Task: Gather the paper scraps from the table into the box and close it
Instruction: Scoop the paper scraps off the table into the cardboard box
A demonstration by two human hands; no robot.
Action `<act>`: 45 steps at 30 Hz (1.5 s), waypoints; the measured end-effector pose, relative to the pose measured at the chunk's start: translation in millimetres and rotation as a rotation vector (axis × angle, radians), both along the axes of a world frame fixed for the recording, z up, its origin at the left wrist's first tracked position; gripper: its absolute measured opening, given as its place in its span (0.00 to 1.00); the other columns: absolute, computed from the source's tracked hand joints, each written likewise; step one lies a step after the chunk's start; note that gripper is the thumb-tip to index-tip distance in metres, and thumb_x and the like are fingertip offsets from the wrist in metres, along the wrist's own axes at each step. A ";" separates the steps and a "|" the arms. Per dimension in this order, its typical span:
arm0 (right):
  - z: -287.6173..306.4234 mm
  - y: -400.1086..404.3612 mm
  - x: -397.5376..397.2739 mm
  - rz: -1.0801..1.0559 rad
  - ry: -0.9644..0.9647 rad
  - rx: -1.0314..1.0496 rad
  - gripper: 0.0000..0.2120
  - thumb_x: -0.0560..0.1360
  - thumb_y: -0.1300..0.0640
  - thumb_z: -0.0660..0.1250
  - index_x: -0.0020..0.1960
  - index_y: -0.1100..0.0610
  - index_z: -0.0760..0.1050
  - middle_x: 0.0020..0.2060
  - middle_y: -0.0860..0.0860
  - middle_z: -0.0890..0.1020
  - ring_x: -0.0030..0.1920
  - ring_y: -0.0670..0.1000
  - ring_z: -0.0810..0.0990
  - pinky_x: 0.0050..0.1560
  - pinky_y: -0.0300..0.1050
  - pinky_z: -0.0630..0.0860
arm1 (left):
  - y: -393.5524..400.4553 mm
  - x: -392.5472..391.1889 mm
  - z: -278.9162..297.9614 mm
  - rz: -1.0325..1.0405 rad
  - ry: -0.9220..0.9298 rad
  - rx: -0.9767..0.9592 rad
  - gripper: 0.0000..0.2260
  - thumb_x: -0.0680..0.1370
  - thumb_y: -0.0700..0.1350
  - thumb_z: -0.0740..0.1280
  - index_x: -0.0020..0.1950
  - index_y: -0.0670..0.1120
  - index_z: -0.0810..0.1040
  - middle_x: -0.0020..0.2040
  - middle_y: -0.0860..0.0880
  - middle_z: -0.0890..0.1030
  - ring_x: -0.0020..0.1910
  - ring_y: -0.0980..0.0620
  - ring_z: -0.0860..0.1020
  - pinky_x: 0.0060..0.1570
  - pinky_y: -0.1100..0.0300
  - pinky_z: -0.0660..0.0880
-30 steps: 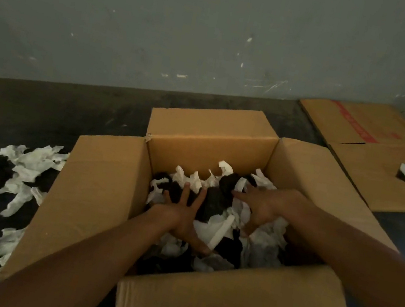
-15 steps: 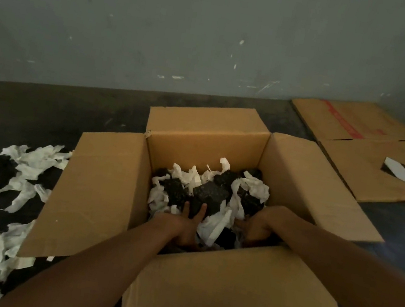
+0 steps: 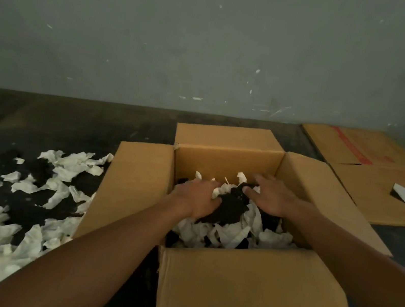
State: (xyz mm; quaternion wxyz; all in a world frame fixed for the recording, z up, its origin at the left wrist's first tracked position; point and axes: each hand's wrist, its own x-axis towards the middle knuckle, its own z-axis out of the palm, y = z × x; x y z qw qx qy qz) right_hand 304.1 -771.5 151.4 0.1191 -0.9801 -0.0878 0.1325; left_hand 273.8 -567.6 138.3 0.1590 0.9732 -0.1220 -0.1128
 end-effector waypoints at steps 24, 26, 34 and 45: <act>-16.3 340.0 -206.6 0.235 -0.226 0.210 0.31 0.79 0.38 0.53 0.78 0.42 0.44 0.79 0.53 0.43 0.78 0.55 0.40 0.76 0.58 0.47 | 349.7 -241.0 -32.6 0.422 -0.129 0.037 0.34 0.80 0.64 0.52 0.79 0.56 0.40 0.81 0.45 0.42 0.78 0.38 0.42 0.75 0.38 0.45; -38.7 360.5 -224.3 0.260 -0.201 0.204 0.32 0.79 0.38 0.53 0.78 0.42 0.44 0.78 0.53 0.42 0.78 0.56 0.40 0.76 0.58 0.47 | 376.9 -265.4 -50.3 0.470 -0.081 0.007 0.36 0.79 0.66 0.54 0.79 0.56 0.39 0.81 0.45 0.41 0.78 0.38 0.41 0.75 0.37 0.45; -136.6 404.8 -265.2 0.235 -0.030 0.049 0.43 0.72 0.31 0.59 0.75 0.37 0.34 0.77 0.53 0.36 0.76 0.59 0.35 0.75 0.64 0.46 | 435.6 -321.7 -138.7 0.639 0.165 -0.066 0.49 0.71 0.71 0.62 0.77 0.57 0.32 0.79 0.44 0.36 0.77 0.35 0.40 0.74 0.35 0.46; -210.0 457.4 -196.0 0.201 0.011 -0.048 0.50 0.64 0.20 0.52 0.70 0.35 0.23 0.74 0.55 0.28 0.74 0.63 0.30 0.70 0.73 0.39 | 490.2 -267.5 -200.1 0.637 0.100 0.027 0.54 0.65 0.80 0.55 0.75 0.56 0.27 0.78 0.42 0.31 0.76 0.37 0.33 0.74 0.38 0.37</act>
